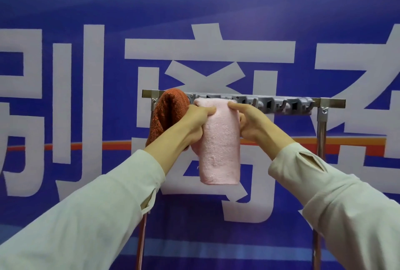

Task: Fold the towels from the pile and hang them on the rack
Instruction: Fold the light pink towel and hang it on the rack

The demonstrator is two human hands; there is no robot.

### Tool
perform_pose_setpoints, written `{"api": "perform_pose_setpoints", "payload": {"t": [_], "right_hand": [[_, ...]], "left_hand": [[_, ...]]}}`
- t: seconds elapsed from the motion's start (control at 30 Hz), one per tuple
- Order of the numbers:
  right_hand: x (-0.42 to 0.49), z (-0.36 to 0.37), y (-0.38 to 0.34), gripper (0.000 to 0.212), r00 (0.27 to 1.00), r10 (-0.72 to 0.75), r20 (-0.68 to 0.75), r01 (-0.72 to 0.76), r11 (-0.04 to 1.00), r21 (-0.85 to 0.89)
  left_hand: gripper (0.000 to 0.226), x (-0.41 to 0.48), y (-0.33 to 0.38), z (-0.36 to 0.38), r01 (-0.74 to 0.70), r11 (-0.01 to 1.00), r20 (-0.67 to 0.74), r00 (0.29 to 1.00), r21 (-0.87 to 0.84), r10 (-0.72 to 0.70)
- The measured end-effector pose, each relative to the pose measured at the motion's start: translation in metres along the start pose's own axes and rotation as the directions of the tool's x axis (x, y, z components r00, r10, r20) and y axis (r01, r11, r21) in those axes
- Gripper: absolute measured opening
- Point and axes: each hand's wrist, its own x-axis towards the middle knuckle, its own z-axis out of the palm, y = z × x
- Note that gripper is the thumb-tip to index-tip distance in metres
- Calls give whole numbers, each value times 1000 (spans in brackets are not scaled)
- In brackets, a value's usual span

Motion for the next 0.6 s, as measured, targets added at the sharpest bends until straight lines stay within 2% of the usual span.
{"api": "perform_pose_setpoints", "payload": {"t": [0.07, 0.13, 0.17, 0.2, 0.23, 0.27, 0.3, 0.37, 0.43, 0.5, 0.6], "right_hand": [[0, -1, -1, 36, 998, -70, -3, 70, 997, -32], [0, -2, -3, 32, 987, -154, 41, 157, 984, -86], [0, -3, -5, 28, 981, -178, 80, 186, 976, -111], [-3, -3, -7, 22, 976, -181, 122, 197, 971, -136], [-5, -4, -9, 18, 971, -176, 160, 201, 966, -161], [-7, -6, -12, 16, 964, -169, 203, 207, 961, -181], [-8, -8, -14, 16, 956, -164, 244, 214, 956, -199], [-10, -7, -17, 19, 934, -164, 318, 246, 939, -239], [-11, -5, -17, 26, 916, -170, 364, 278, 922, -268], [-10, -6, -20, 32, 918, -163, 362, 276, 918, -286], [-12, -5, -22, 12, 915, -162, 370, 290, 901, -322]], "left_hand": [[49, -2, -2, -3, 16, 996, -24, 1000, 82, -14], [68, -1, -1, -11, 34, 989, -91, 996, 144, -21], [73, 3, 0, -16, -2, 983, -153, 988, 183, 30], [68, 6, 2, -21, -67, 965, -200, 972, 253, 120], [56, 8, 4, -24, -130, 937, -189, 962, 324, 199], [43, 9, 6, -24, -194, 920, -111, 963, 340, 244], [35, 6, 9, -23, -226, 929, 16, 973, 294, 232], [34, -5, 11, -18, -118, 980, 236, 969, 161, 78], [42, -5, 8, -19, -6, 994, 309, 951, 110, -28], [48, -4, 4, -22, 17, 995, 350, 935, 100, -52], [41, -9, 4, -28, 115, 992, 470, 874, 45, -123]]}}
